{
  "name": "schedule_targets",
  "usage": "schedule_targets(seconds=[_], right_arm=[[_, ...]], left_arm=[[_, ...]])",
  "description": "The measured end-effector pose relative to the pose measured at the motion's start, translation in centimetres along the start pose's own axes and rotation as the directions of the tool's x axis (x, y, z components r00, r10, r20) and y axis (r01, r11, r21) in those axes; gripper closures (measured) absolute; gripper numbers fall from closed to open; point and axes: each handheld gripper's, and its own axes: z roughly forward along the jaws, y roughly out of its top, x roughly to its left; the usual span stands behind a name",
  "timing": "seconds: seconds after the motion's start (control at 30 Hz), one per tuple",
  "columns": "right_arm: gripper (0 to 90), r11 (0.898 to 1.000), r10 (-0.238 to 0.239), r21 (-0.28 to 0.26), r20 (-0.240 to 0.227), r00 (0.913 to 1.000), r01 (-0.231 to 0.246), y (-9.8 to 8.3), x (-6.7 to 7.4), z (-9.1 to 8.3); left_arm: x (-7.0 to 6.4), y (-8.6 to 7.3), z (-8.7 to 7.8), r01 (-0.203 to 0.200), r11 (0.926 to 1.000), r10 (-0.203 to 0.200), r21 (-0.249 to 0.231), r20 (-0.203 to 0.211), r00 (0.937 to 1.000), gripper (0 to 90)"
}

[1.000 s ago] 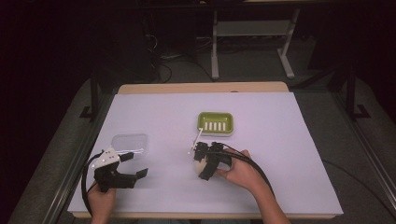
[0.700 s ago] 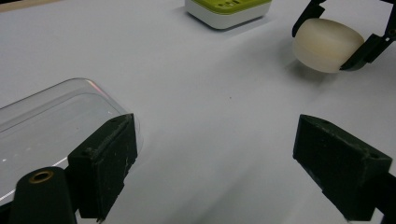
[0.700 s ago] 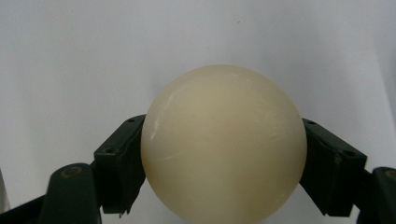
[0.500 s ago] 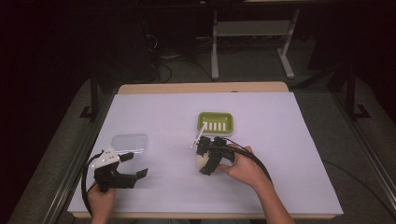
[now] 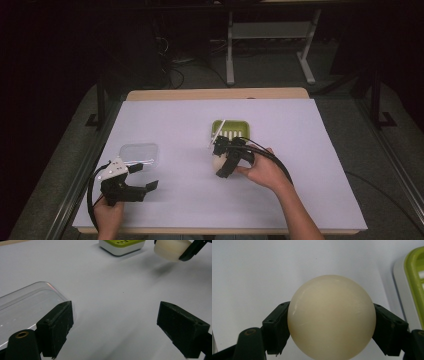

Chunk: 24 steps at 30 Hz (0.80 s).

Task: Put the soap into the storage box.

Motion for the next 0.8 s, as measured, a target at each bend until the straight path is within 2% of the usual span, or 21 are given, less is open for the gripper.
schedule_targets(seconds=[0.23,0.37,0.47,0.8], right_arm=[[23.1,1.0,0.014,-0.005,-0.006,0.9999,-0.014,0.1,-1.2,-0.5],[23.2,0.999,0.035,-0.02,-0.029,0.999,-0.035,0.0,-2.1,-0.7],[23.1,0.999,0.037,0.0,-0.009,0.9993,-0.037,0.2,-2.5,-0.9],[23.2,0.998,0.054,0.007,0.007,0.9985,-0.054,0.8,-4.2,-2.2]], left_arm=[[-0.1,0.0,0.0,0.004,1.0,-0.004,0.003,0.001,1.0,12.8],[0.0,0.0,0.0,-0.001,1.0,0.001,0.004,0.002,1.0,12.9],[0.0,0.0,0.0,0.004,1.0,-0.004,0.0,0.001,1.0,12.9],[0.0,0.0,0.0,0.002,1.0,-0.002,0.0,0.001,1.0,12.9]])
